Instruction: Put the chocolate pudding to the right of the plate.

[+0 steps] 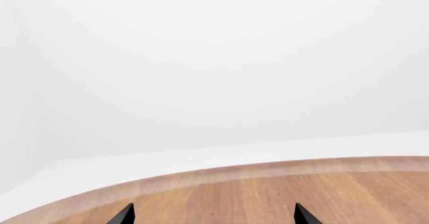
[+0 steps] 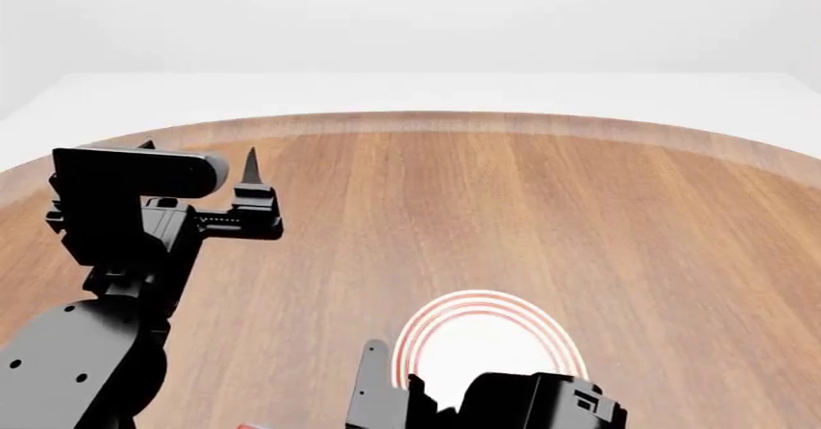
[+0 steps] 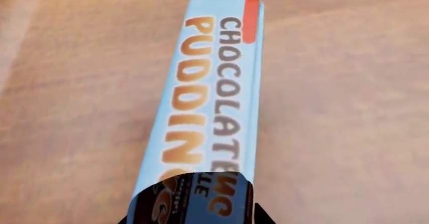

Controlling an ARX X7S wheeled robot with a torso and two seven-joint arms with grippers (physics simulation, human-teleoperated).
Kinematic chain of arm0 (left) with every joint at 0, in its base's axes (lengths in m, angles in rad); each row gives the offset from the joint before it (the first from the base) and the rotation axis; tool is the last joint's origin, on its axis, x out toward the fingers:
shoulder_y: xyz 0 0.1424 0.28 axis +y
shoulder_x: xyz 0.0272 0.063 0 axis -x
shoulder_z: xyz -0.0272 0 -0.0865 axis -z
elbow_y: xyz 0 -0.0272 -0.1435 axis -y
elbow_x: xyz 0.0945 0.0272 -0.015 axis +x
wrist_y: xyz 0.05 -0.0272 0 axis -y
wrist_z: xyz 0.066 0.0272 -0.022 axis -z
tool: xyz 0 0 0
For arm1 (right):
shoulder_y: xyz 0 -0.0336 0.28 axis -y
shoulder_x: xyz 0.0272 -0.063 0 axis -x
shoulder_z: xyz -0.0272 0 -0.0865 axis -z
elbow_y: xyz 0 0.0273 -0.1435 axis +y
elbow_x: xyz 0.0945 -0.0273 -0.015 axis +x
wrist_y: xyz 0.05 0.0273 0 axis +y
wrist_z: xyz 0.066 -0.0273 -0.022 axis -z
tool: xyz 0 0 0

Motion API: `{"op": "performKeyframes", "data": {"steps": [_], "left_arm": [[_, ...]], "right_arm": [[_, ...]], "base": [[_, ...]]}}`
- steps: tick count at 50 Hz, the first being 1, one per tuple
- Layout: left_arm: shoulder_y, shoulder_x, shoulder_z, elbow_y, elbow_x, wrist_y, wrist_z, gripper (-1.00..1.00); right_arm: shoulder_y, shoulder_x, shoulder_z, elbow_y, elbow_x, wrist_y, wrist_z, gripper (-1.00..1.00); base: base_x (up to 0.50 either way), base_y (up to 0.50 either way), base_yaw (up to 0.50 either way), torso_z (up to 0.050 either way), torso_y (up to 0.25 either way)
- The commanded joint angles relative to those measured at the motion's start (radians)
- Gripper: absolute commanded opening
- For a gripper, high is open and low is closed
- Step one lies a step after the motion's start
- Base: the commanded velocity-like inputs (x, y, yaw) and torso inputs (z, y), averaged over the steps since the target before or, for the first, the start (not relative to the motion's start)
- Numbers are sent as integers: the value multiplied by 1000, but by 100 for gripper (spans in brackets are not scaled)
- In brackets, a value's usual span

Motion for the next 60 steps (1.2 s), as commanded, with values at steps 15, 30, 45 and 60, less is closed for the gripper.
{"op": "performKeyframes", "data": {"steps": [15, 30, 45, 60], "left_arm": [[2, -5, -2, 4, -12, 0, -9, 100], [4, -9, -3, 4, -18, 2, -14, 100], [-5, -13, -1, 6, -25, -5, -21, 100], [-3, -16, -2, 8, -31, -2, -27, 100]], "right_arm": [[137, 78, 132, -341, 165, 257, 148, -100], [204, 133, 302, -338, 277, 341, 232, -100], [320, 149, 444, -94, 280, 403, 323, -100], [334, 200, 545, -55, 256, 500, 531, -100]], "base": [[0, 0, 0, 0, 0], [0, 0, 0, 0, 0], [0, 0, 0, 0, 0], [0, 0, 0, 0, 0]]}}
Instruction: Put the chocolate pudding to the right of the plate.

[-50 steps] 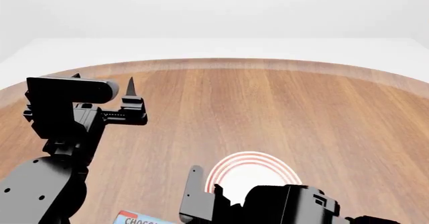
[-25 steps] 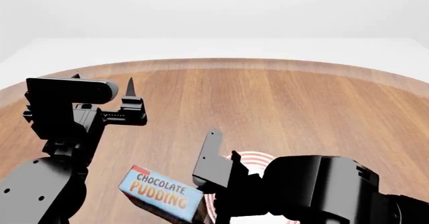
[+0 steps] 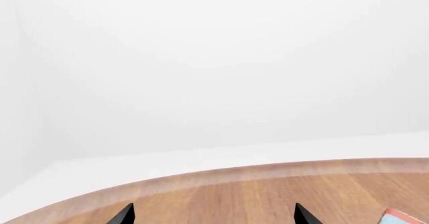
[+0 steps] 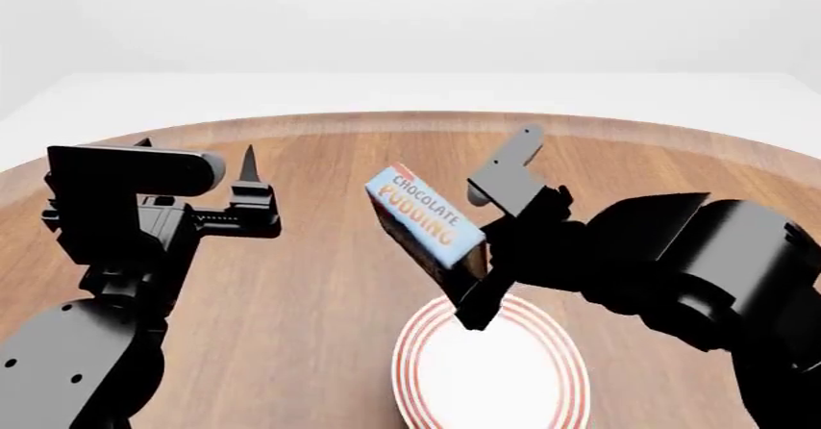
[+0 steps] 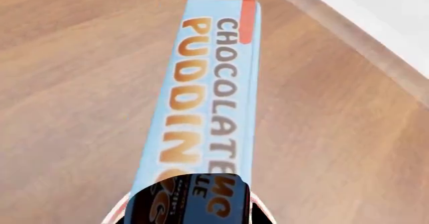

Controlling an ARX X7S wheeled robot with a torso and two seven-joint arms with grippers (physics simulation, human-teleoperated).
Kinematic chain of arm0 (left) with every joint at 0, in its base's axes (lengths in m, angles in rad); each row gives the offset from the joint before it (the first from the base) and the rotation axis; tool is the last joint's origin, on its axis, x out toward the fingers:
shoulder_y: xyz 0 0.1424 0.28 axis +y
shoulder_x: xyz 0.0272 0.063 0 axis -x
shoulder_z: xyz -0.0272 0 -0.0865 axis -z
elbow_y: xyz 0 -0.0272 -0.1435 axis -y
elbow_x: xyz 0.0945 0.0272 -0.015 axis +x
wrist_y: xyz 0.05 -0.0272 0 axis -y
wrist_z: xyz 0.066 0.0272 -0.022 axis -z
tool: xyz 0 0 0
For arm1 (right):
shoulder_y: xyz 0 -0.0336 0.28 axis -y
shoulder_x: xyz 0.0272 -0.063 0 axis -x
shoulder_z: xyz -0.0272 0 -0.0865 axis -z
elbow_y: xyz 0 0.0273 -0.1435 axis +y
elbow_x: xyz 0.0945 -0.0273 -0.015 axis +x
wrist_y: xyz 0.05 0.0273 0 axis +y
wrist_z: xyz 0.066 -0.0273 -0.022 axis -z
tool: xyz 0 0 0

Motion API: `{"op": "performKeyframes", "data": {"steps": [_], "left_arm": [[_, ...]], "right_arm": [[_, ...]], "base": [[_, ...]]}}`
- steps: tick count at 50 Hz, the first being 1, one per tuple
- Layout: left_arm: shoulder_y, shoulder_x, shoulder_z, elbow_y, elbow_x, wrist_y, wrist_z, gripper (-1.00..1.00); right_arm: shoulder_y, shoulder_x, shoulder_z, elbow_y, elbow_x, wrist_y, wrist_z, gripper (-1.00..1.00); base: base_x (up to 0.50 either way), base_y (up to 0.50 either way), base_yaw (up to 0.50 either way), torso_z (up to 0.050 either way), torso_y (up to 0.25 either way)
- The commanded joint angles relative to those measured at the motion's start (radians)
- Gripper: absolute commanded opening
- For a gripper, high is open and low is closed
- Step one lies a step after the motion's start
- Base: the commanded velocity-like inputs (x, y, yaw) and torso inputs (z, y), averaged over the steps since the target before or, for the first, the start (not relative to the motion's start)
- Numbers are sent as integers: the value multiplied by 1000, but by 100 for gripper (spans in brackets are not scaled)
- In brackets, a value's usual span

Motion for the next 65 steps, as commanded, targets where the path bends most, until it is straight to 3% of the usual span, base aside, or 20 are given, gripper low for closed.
{"op": "performKeyframes", "data": {"steps": [1, 6, 8, 16, 21, 30, 37, 42, 54, 65], "left_arm": [[5, -3, -1, 0, -3, 5, -3, 100], [5, -3, 3, -3, -3, 7, -7, 100], [2, -1, 9, -5, -3, 8, -8, 100], [2, -3, 13, -16, -3, 17, -9, 100], [6, -4, 17, -19, -3, 21, -10, 100], [10, -7, 17, -25, -5, 26, -12, 100], [8, -7, 16, -21, -10, 23, -14, 100], [8, -8, 14, -15, -14, 19, -18, 100], [13, -11, 14, -18, -17, 26, -20, 100], [14, -14, 14, -12, -22, 24, -25, 100]], "right_arm": [[-11, 47, 129, 0, 6, 88, 195, -100], [-57, 104, 235, -78, 47, 141, 321, -100], [-96, 86, 356, -65, 103, 220, 445, -100], [-138, 164, 397, -90, 160, 285, 488, -100], [-139, 176, 390, -61, 189, 323, 545, -100], [-114, 242, 326, 42, 451, 327, 786, -100], [-138, 288, 288, 66, 554, 309, 881, -100], [-151, 298, 244, 80, 587, 303, 882, -100], [-165, 260, 105, 184, 458, 253, 775, -100], [-173, 245, 112, 292, 441, 189, 778, -100]], "base": [[0, 0, 0, 0, 0], [0, 0, 0, 0, 0], [0, 0, 0, 0, 0], [0, 0, 0, 0, 0], [0, 0, 0, 0, 0], [0, 0, 0, 0, 0], [0, 0, 0, 0, 0], [0, 0, 0, 0, 0], [0, 0, 0, 0, 0], [0, 0, 0, 0, 0]]}}
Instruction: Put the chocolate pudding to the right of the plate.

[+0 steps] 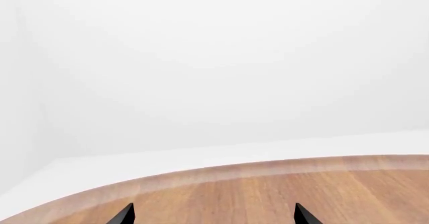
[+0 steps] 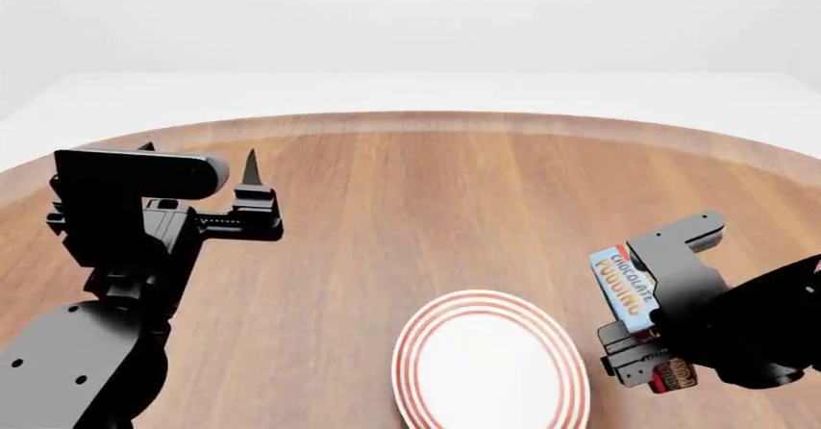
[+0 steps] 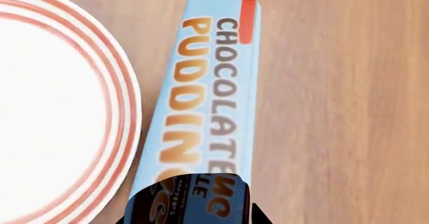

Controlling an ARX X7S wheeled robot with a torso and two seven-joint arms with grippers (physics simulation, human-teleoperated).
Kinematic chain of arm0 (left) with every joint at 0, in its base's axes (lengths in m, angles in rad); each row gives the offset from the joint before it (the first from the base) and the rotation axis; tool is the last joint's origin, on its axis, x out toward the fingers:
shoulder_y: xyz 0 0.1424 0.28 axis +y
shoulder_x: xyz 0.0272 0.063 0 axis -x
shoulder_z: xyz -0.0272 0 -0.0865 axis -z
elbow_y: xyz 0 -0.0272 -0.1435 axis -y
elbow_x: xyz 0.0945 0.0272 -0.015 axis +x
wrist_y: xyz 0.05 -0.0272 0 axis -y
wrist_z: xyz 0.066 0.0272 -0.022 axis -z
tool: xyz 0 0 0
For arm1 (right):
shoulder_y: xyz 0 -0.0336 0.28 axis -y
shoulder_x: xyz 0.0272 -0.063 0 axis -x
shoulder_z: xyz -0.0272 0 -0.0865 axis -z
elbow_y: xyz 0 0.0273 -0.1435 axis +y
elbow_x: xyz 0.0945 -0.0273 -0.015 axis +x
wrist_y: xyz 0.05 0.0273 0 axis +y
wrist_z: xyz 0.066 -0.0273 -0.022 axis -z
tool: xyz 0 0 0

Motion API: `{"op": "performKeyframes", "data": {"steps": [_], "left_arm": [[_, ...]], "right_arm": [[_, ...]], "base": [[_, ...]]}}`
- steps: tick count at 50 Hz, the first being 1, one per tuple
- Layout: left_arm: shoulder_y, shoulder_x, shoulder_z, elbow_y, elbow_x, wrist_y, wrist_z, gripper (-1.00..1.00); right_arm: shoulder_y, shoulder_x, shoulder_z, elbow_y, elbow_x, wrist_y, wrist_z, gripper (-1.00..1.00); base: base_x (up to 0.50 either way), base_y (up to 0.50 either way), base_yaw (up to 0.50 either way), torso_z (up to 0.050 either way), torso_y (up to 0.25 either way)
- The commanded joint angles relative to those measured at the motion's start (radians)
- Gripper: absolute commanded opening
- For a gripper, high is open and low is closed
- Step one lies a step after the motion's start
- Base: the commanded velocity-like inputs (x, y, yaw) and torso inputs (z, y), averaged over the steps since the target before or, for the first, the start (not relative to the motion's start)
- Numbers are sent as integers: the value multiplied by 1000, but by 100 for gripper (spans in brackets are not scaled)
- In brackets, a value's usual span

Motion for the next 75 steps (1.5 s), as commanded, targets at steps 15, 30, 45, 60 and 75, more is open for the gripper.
{"op": "performKeyframes", "data": {"steps": [15, 30, 45, 60, 75], "left_arm": [[-11, -8, 3, 17, -15, -20, -13, 100], [-5, -13, -1, 27, -22, -23, -20, 100], [-7, -16, 4, 33, -28, -25, -27, 100], [-9, -18, 10, 25, -31, -19, -30, 100], [-7, -21, 17, 19, -33, -14, -36, 100]], "right_arm": [[-40, -36, -9, 217, -26, -126, -77, -100], [-18, -57, -79, 351, -128, -164, -120, -100], [-5, -66, -103, 421, -167, -191, -145, -100], [32, -48, -99, 341, -161, -181, -124, 100], [237, 44, 86, 110, 117, -3, 90, 100]], "base": [[0, 0, 0, 0, 0], [0, 0, 0, 0, 0], [2, 0, 1, 0, 0], [0, 0, 0, 0, 0], [0, 0, 0, 0, 0]]}}
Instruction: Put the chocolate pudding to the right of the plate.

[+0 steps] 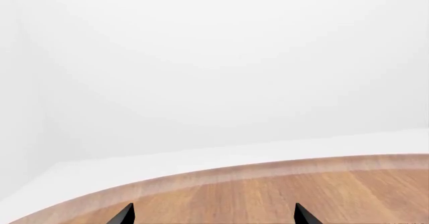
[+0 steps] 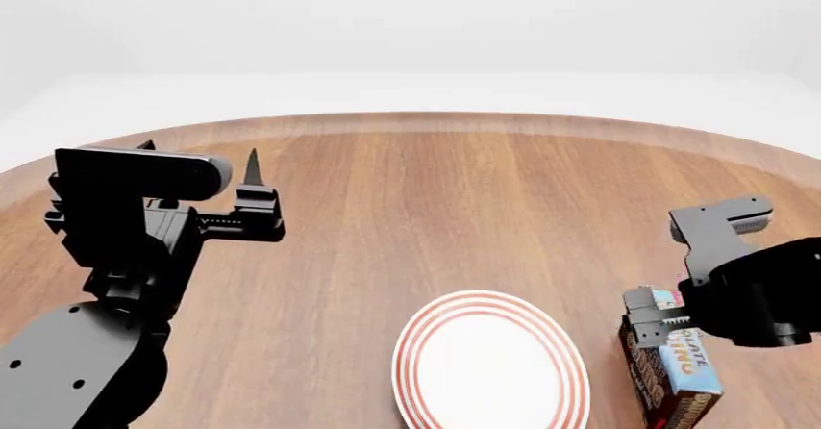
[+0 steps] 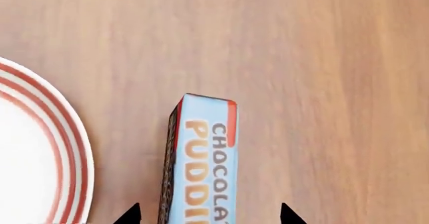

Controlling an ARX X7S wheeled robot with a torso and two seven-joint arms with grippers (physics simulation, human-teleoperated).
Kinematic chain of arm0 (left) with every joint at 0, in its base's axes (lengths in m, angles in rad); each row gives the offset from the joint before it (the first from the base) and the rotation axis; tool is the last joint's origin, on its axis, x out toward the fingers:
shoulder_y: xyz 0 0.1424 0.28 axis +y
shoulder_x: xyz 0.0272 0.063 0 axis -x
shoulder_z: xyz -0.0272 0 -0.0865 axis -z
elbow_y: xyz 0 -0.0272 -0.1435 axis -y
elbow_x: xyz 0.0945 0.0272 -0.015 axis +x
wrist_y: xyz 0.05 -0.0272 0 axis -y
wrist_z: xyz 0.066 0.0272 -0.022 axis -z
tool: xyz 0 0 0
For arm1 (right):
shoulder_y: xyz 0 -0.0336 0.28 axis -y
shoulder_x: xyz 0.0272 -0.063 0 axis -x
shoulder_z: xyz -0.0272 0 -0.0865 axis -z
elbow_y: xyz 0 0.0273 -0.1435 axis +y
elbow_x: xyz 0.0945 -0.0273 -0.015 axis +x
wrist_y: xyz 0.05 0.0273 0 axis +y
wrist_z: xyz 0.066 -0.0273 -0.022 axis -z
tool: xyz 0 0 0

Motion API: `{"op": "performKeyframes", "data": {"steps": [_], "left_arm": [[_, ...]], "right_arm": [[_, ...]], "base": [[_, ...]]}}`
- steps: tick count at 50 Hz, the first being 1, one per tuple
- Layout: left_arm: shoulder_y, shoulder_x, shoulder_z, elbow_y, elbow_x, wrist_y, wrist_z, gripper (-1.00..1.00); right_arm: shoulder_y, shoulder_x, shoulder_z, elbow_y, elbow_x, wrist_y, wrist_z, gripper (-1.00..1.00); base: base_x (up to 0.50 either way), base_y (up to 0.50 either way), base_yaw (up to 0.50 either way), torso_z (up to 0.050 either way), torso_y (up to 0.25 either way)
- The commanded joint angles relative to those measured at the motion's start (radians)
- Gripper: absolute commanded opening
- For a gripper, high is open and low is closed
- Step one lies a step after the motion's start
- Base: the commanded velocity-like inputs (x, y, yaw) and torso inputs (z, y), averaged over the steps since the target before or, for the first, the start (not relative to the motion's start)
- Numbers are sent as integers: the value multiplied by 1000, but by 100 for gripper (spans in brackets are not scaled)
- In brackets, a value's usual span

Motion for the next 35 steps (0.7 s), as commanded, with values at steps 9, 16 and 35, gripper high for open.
{"op": "performKeyframes", "data": {"steps": [9, 16, 35], "left_arm": [[2, -5, 1, -4, -6, 6, -5, 100], [1, -7, 1, -3, -9, 6, -7, 100], [-24, -11, 6, 16, -25, -27, -21, 100]], "right_arm": [[199, 73, 143, -177, 299, 146, 225, 100], [141, 105, 215, -297, 362, 34, 337, 100], [-114, 166, 510, -736, 202, -419, 190, 100]], "base": [[0, 0, 0, 0, 0], [0, 0, 0, 0, 0], [0, 0, 0, 0, 0]]}}
